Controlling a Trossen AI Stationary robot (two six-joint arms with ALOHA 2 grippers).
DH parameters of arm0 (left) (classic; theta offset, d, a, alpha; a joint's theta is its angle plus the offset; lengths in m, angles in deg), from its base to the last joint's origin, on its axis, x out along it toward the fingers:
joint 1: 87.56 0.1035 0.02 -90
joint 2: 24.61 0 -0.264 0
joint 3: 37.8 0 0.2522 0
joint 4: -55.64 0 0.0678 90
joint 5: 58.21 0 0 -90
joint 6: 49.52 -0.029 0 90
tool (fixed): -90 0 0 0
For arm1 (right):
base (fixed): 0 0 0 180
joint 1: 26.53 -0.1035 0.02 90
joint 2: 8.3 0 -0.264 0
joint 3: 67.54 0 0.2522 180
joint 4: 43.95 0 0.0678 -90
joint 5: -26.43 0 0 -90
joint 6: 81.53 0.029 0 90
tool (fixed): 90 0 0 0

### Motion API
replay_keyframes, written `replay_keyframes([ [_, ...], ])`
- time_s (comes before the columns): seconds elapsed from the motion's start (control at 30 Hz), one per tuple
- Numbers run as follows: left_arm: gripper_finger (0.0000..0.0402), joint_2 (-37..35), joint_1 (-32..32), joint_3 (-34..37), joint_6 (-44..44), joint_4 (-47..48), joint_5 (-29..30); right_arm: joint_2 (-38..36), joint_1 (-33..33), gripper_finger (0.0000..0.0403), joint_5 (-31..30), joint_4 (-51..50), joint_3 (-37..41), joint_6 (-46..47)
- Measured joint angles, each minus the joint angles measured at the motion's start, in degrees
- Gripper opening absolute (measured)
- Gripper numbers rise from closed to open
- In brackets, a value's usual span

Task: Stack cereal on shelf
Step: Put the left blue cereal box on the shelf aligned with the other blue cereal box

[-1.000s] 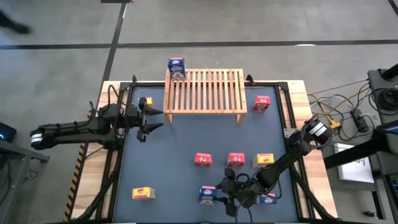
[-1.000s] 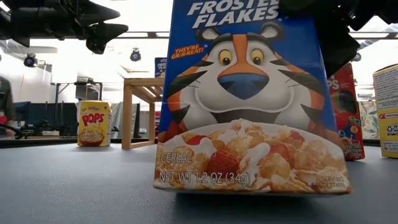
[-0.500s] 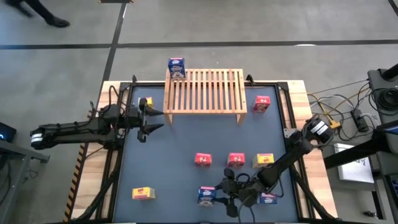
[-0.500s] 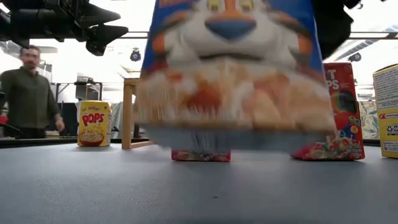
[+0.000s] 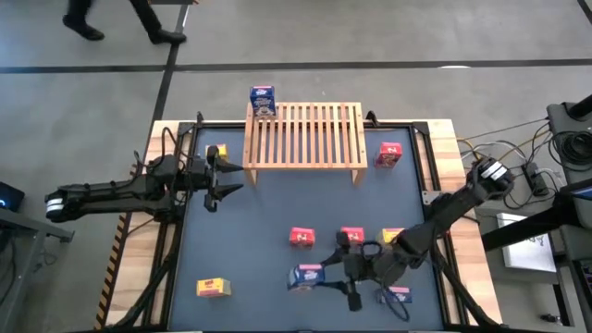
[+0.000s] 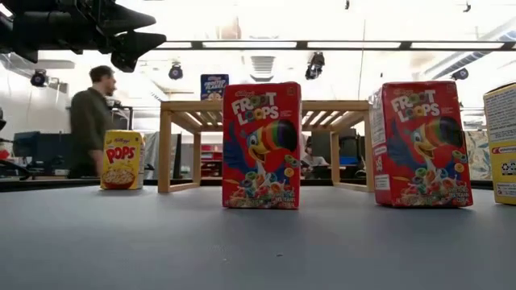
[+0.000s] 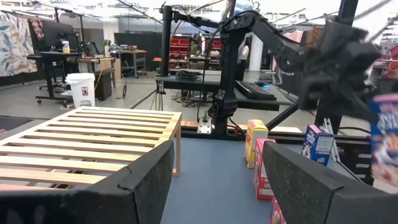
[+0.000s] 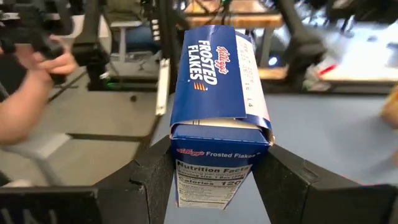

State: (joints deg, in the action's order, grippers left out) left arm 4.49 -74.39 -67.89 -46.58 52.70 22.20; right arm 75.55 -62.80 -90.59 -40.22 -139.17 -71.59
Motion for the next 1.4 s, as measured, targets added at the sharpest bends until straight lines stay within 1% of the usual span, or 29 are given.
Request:
replay_keyframes([
  [0.17, 0.0231, 0.0, 0.0, 0.0, 0.0, 0.0, 0.0, -5.7, 6.3, 0.0187, 0.1, -2.3, 0.0, -6.5],
  [0.23, 0.0231, 0.0, 0.0, 0.0, 0.0, 0.0, 0.0, -7.8, 10.0, 0.0187, 1.8, -3.3, 0.0, -8.3],
  [0.3, 0.0231, 0.0, 0.0, 0.0, 0.0, 0.0, 0.0, -9.9, 14.2, 0.0187, 5.7, -4.3, 0.0, -10.3],
  [0.4, 0.0231, 0.1, 0.0, 0.0, 0.0, 0.0, 0.0, -12.5, 21.5, 0.0187, 13.2, -4.5, -0.5, -13.3],
  [0.47, 0.0231, 0.0, 0.0, 0.0, 0.0, 0.0, 0.0, -13.4, 26.7, 0.0187, 18.3, -5.4, -2.0, -14.0],
  [0.57, 0.0231, 0.0, 0.0, 0.0, -0.3, 0.0, 0.0, -13.6, 33.6, 0.0187, 23.7, -8.7, -5.1, -14.4],
  [0.7, 0.0231, 0.0, 0.0, 0.0, -0.3, -0.1, 0.0, -11.3, 40.4, 0.0187, 28.0, -14.0, -10.1, -17.5],
  [0.8, 0.0231, -0.1, 0.0, 0.0, -0.5, -0.6, 0.0, -8.4, 43.9, 0.0187, 30.0, -16.6, -14.4, -20.5],
  [0.9, 0.0231, -0.3, 0.0, 0.0, -1.3, -0.9, 0.0, -4.9, 46.9, 0.0187, 34.5, -18.5, -19.1, -22.9],
  [1.0, 0.0231, -0.5, 0.0, 0.0, -2.5, -1.4, 0.0, -0.8, 50.0, 0.0187, 39.1, -20.3, -24.1, -23.5],
  [1.27, 0.0231, -0.7, 0.0, 0.0, -4.0, -3.1, 0.0, 11.0, 59.6, 0.0187, 48.3, -28.1, -36.7, -24.7],
  [1.4, 0.0231, -0.7, 0.0, 0.0, -5.6, -3.2, 0.1, 15.5, 63.6, 0.0187, 54.3, -28.2, -40.7, -24.7],
])
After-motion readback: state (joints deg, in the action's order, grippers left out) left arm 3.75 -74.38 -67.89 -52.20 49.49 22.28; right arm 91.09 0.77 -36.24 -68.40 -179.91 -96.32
